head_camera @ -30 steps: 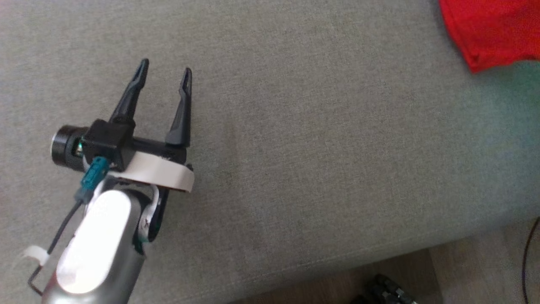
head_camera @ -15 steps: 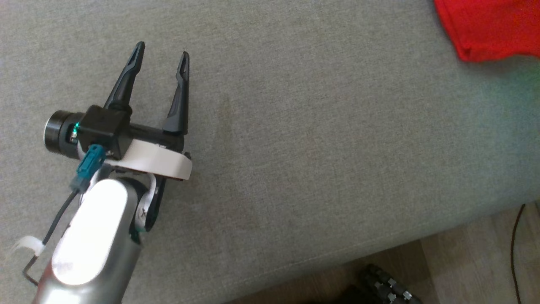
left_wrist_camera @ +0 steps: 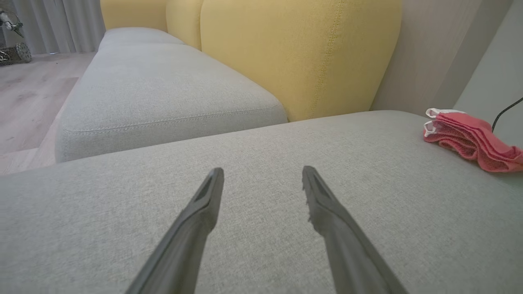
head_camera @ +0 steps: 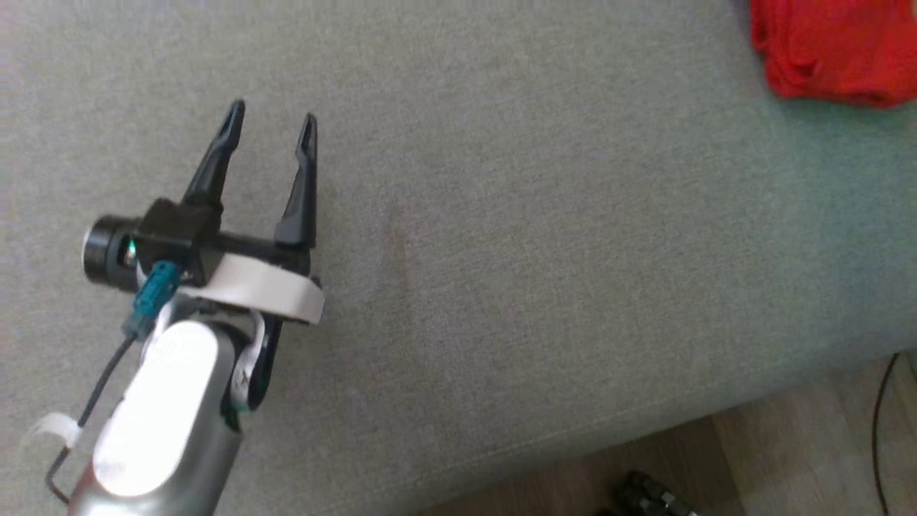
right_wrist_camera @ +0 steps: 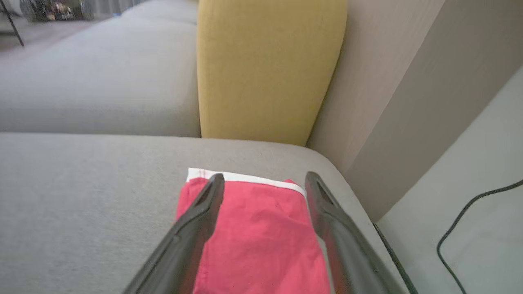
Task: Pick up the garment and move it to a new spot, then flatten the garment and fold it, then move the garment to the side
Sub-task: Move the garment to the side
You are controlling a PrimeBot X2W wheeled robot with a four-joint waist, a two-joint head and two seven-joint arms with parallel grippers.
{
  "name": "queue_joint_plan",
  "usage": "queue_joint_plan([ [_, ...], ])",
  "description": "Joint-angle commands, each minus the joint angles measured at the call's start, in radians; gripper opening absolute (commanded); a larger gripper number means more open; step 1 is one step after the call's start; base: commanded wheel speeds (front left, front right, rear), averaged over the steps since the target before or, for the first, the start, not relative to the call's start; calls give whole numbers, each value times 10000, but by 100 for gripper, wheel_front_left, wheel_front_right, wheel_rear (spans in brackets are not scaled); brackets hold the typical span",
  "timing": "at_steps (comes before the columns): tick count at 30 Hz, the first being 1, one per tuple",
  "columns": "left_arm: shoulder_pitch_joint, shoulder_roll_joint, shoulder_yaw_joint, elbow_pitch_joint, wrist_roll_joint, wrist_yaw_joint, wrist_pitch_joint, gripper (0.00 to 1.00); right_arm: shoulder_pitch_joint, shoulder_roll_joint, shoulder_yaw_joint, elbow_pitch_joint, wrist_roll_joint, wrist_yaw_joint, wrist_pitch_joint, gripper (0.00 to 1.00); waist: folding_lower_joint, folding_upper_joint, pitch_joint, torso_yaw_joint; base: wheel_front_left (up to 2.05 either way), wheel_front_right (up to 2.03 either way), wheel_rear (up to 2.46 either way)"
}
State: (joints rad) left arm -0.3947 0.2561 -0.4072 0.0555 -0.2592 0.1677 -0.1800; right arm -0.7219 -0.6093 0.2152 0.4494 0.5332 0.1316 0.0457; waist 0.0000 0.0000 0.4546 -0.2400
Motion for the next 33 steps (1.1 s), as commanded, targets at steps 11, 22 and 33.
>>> queue_joint_plan([
  [11, 987, -24, 471, -69, -498, 338, -326, 100, 3209, 3548, -1693, -2968, -1723, -9, -539, 100, 0, 0, -1604, 529, 0, 0, 0],
  [22, 1594, -114, 603, 231, -813, 421, -561, 100, 4759, 4887, -1283, -3894, -2344, -9, -476, 100, 0, 0, -2534, 1747, 0, 0, 0],
  [33, 2543, 86, 564, 241, -957, 408, -646, 100, 6116, 5254, -1479, -4105, -3039, -9, -506, 100, 0, 0, -3698, 2271, 0, 0, 0],
])
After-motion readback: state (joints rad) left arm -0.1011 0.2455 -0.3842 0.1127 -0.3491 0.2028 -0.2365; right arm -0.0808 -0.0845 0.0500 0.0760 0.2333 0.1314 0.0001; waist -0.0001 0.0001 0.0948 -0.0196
